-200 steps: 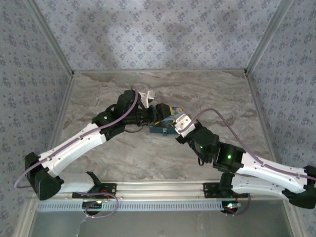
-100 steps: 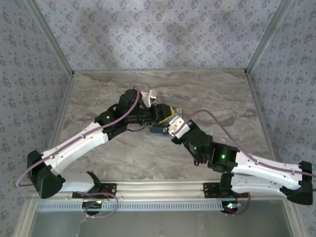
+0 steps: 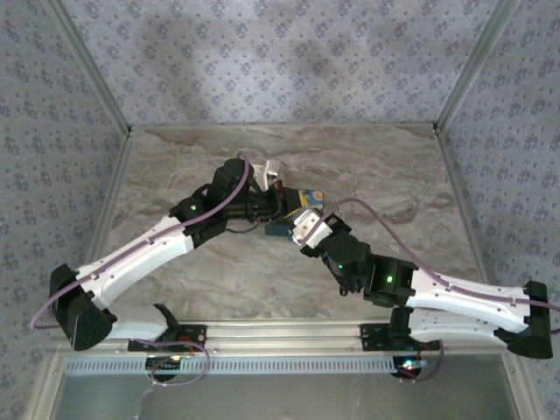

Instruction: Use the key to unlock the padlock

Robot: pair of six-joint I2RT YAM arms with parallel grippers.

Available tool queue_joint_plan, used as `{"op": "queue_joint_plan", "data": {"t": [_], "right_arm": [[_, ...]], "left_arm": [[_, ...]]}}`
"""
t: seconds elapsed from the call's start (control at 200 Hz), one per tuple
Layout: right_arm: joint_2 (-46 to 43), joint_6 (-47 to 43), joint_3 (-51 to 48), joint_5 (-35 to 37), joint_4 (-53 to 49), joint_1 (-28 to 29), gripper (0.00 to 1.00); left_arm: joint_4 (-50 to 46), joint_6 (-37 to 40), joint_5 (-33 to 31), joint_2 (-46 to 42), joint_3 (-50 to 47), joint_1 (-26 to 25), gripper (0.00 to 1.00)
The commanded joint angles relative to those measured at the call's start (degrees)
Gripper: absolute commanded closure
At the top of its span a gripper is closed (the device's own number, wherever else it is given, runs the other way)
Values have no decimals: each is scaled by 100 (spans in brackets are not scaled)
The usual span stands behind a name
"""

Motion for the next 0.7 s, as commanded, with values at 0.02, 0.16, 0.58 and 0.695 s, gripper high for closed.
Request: {"op": "queue_joint_plan", "data": {"t": [0.02, 0.16, 0.58, 0.695], "right_arm": [[-45, -19, -33, 95, 93, 68, 100], [-215, 598, 96, -247, -446, -80, 76], [-1055, 3615, 286, -3672, -2038, -2293, 53], [-910, 4559, 144, -5682, -1586, -3337, 57]], "left_arm": [[-16, 28, -37, -4, 25, -18, 100], [-135, 278, -252, -37, 13, 5, 100], [-876, 1810, -1246, -138, 199, 64, 100], [-593, 2022, -1277, -207, 92, 63, 100]]}}
